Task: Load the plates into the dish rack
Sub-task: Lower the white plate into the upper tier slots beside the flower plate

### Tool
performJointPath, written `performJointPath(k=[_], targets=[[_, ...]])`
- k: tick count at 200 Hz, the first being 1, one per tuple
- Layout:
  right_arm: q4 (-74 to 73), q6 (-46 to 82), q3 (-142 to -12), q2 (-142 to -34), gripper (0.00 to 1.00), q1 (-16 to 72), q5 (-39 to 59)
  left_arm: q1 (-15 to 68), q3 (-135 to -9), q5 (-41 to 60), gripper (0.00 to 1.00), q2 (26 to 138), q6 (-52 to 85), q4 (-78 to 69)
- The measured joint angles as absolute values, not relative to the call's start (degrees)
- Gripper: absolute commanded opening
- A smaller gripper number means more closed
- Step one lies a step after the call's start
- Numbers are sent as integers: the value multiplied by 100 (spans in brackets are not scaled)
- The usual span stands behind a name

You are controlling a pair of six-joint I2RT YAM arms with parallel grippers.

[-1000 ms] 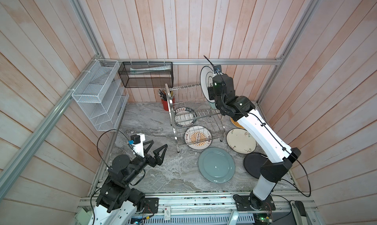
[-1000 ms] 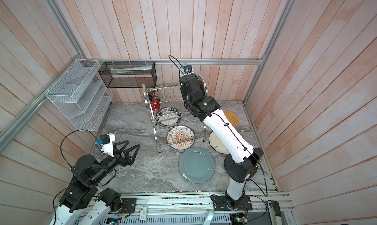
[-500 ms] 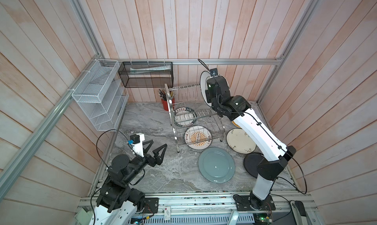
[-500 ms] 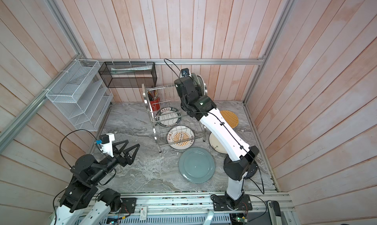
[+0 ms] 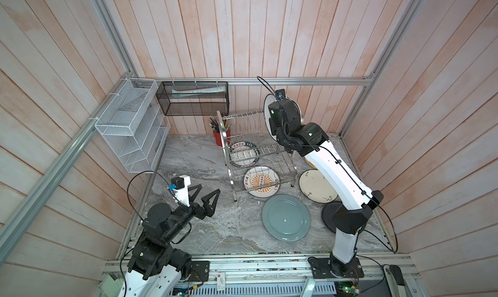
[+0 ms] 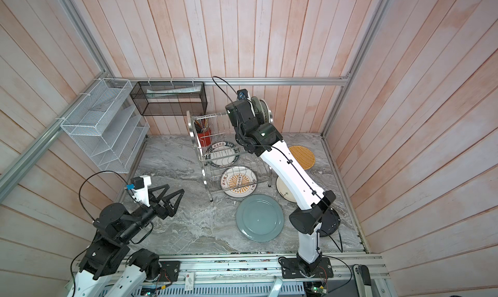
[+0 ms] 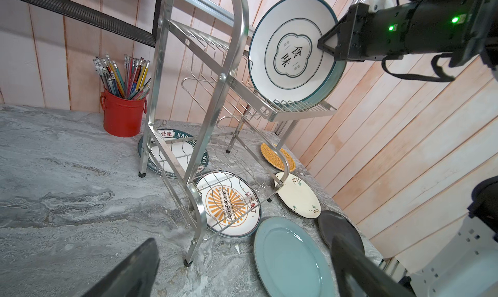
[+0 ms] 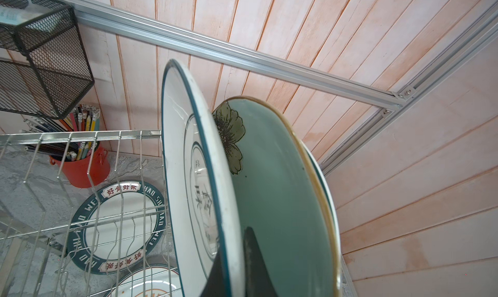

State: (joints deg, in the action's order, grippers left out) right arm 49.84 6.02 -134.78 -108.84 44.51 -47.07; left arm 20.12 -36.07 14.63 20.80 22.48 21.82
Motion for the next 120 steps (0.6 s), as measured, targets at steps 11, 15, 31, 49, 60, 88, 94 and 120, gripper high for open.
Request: performJointPath(k=[11, 15, 31, 49, 60, 88, 94, 120], targets=[[5054, 617, -13570, -10945, 0, 4464, -4729, 1997, -3607, 1468, 100, 2099, 2248, 2185], [5074, 624, -13594, -10958, 0, 4469, -4735, 1990, -3607, 1470, 100, 2106, 2250, 2185], [5124, 672, -13629, -10982, 0, 4488, -4777, 1986, -3607, 1472, 100, 2110, 2250, 2185], [5157, 749, -13629, -10982, 0, 4506, -4805, 1977, -3610, 1472, 100, 2110, 2250, 2185], [5172, 784, -13627, -10982, 0, 4521, -4829, 1975, -3607, 1472, 100, 2110, 2250, 2185], [5186, 888, -13559, -10980, 0, 4558, -4928, 1959, -3607, 1474, 100, 2110, 2250, 2185], [5170, 906, -13528, -10969, 0, 4569, -4956, 1957, -3607, 1474, 100, 2110, 2248, 2185], [5081, 956, -13340, -10877, 0, 4595, -5013, 1951, -3607, 1476, 100, 2110, 2248, 2185]])
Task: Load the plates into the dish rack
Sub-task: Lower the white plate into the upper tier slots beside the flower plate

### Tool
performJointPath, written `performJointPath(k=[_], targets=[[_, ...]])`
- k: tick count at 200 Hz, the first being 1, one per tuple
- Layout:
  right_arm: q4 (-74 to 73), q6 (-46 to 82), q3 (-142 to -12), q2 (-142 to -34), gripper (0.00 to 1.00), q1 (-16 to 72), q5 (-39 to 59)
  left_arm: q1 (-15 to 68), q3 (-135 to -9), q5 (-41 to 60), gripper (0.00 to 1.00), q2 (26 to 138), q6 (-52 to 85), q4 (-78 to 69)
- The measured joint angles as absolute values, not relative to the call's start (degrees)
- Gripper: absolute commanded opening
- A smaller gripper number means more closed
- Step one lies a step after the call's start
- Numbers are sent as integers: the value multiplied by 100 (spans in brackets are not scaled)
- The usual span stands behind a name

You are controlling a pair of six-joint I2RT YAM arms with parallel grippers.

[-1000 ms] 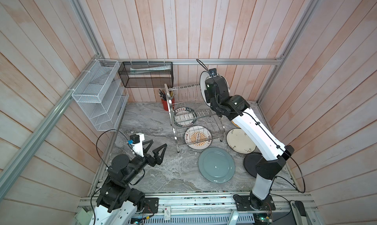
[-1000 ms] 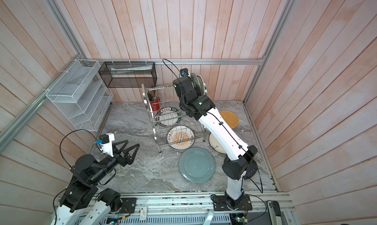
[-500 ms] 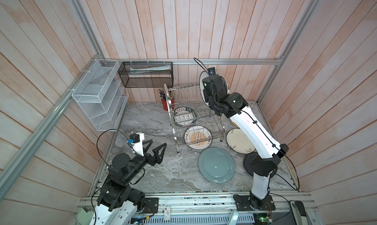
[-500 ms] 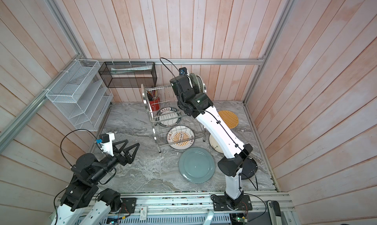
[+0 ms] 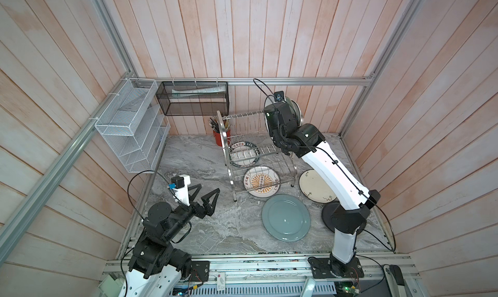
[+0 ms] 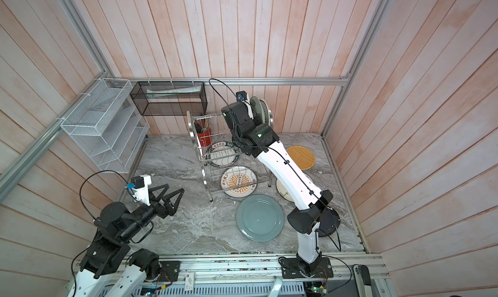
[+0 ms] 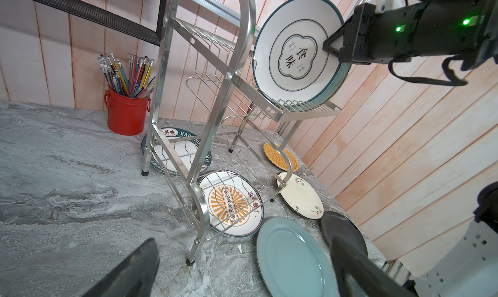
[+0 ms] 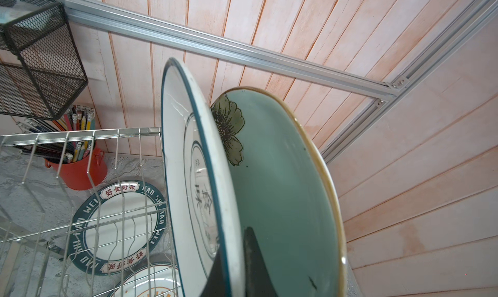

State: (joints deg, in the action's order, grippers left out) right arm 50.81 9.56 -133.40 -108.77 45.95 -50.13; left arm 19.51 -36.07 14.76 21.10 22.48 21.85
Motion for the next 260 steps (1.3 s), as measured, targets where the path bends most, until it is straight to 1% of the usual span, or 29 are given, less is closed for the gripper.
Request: performJointPath(k=[32, 74, 110, 125, 149, 163, 220, 260], targets=[[5026, 993, -13124, -10750, 2, 4604, -5017, 1951, -3607, 1476, 100, 2110, 2250, 2185], [4873, 1046, -12746, -10538, 9, 4609, -5011, 1951, -3607, 1476, 100, 2110, 2250, 2185], [4849, 1050, -12678, -10492, 14, 4611, -4899, 1951, -3607, 1481, 100, 2110, 2250, 2185], [4864, 1048, -12645, -10492, 20, 4611, -4812, 1951, -3607, 1496, 100, 2110, 2250, 2185], [4893, 1046, -12634, -10492, 21, 4611, -4720, 1951, -3607, 1511, 100, 2110, 2250, 2185], [4893, 1052, -12634, -10492, 26, 4609, -4683, 1951, -3610, 1525, 100, 2108, 2250, 2185], [4923, 1000, -12641, -10492, 39, 4595, -4598, 1951, -3607, 1603, 100, 2108, 2250, 2185], [4998, 882, -12844, -10492, 53, 4525, -4508, 1951, -3607, 1605, 100, 2108, 2250, 2185]])
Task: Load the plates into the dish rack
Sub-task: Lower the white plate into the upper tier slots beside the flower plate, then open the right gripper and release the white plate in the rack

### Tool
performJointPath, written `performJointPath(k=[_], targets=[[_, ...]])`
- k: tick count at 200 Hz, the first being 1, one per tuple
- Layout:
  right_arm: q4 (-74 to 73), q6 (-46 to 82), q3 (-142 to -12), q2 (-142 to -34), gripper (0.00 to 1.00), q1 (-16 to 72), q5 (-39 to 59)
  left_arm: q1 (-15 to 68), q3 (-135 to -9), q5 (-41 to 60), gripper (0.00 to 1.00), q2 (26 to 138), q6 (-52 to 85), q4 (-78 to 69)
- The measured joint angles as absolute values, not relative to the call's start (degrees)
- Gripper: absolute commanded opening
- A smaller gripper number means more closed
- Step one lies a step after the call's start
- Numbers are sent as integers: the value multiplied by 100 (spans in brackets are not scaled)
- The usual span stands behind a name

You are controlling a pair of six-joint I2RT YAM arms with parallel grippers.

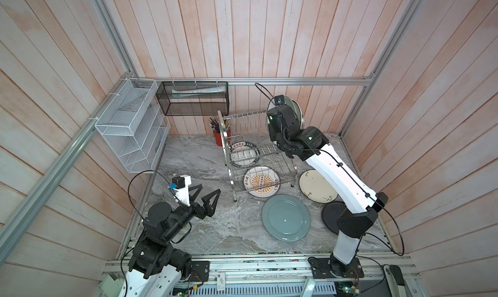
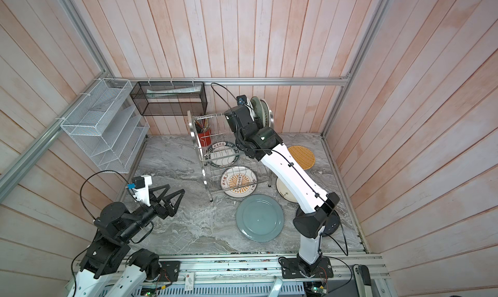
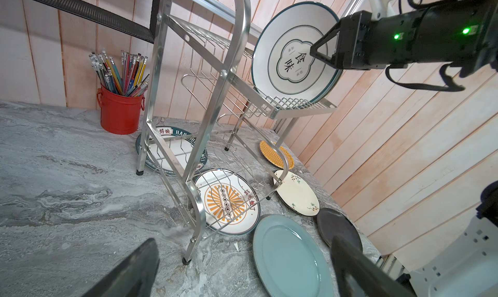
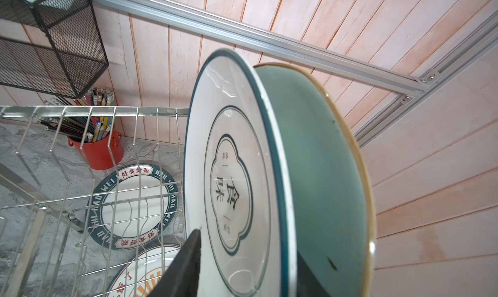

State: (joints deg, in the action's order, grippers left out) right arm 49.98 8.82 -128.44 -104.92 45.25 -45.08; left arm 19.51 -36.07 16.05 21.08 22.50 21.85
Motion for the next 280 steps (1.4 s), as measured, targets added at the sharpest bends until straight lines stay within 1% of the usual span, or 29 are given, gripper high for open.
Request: performJointPath(k=[20, 43, 62, 89, 129, 158, 174, 194, 231, 242, 254, 280], targets=[[5019, 834, -12997, -10492, 59, 4477, -4488, 1951, -3607, 1605, 100, 2108, 2252, 2185], [5048, 779, -13192, -10492, 60, 4464, -4427, 1951, -3607, 1605, 100, 2108, 2252, 2185], [5070, 718, -13395, -10495, 63, 4464, -4322, 1951, -3607, 1605, 100, 2108, 2257, 2185], [5098, 679, -13657, -10492, 65, 4462, -4209, 1951, -3610, 1605, 100, 2108, 2265, 2185], [5105, 676, -13712, -10447, 65, 4458, -4012, 1951, -3607, 1608, 100, 2110, 2270, 2185], [5107, 646, -13684, -10418, 58, 4453, -3931, 1951, -3607, 1625, 100, 2110, 2272, 2185], [5118, 659, -13675, -10418, 52, 4434, -3909, 1951, -3607, 1627, 100, 2110, 2272, 2185], [5133, 661, -13653, -10418, 50, 4375, -3885, 1951, -3607, 1627, 100, 2110, 2272, 2185], [5146, 676, -13646, -10425, 41, 4276, -3876, 1951, -3607, 1653, 100, 2110, 2272, 2185], [5146, 690, -13646, -10427, 38, 4252, -3865, 1951, -3607, 1660, 100, 2108, 2272, 2185], [5146, 716, -13646, -10433, 30, 4233, -3844, 1951, -3607, 1671, 100, 2110, 2272, 2185], [5146, 720, -13646, -10473, 20, 4219, -3798, 1951, -3607, 1682, 100, 2110, 2272, 2185]])
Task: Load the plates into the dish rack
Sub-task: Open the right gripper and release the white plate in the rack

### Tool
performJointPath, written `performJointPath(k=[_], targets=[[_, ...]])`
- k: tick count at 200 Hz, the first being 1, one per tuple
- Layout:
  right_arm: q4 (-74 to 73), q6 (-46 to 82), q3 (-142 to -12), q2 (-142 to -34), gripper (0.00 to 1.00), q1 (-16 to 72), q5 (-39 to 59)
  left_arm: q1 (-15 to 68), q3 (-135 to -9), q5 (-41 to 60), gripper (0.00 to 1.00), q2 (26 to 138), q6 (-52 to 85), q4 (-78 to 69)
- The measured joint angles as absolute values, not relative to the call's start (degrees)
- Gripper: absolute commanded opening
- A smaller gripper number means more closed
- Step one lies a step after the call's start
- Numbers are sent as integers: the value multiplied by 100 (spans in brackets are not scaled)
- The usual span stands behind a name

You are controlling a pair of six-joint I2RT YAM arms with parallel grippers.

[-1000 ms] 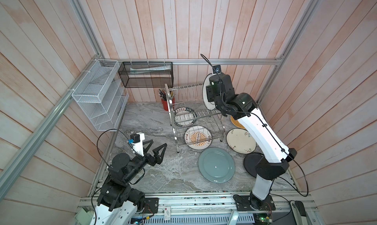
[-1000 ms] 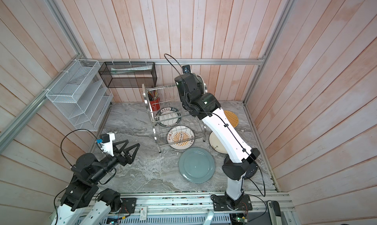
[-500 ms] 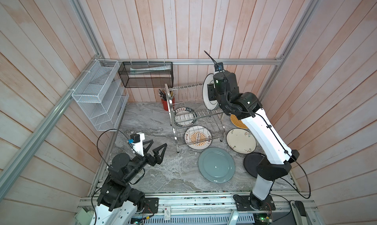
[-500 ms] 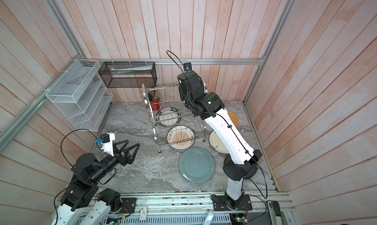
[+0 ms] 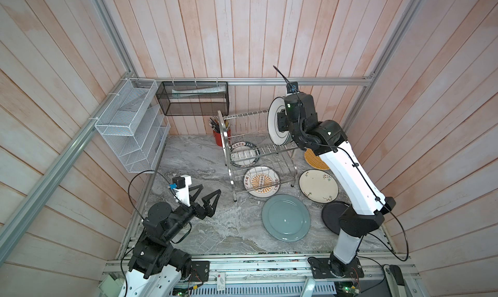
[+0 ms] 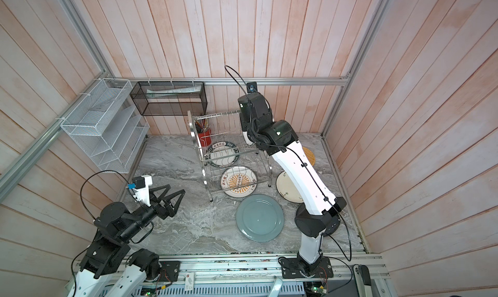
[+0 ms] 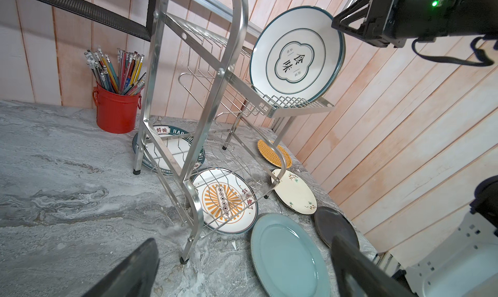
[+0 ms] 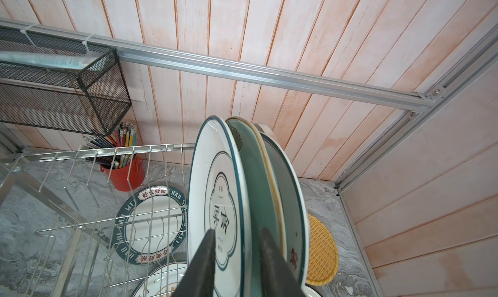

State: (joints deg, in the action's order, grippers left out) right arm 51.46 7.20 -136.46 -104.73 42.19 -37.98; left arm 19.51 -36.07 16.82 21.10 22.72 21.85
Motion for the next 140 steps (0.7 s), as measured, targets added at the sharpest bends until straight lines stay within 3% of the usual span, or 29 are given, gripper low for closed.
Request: performJointPath(k=[140], targets=[[5148, 558, -13666, -10589, 2, 4071, -3820, 1951, -3607, 1761, 100, 2108, 2272, 2182]])
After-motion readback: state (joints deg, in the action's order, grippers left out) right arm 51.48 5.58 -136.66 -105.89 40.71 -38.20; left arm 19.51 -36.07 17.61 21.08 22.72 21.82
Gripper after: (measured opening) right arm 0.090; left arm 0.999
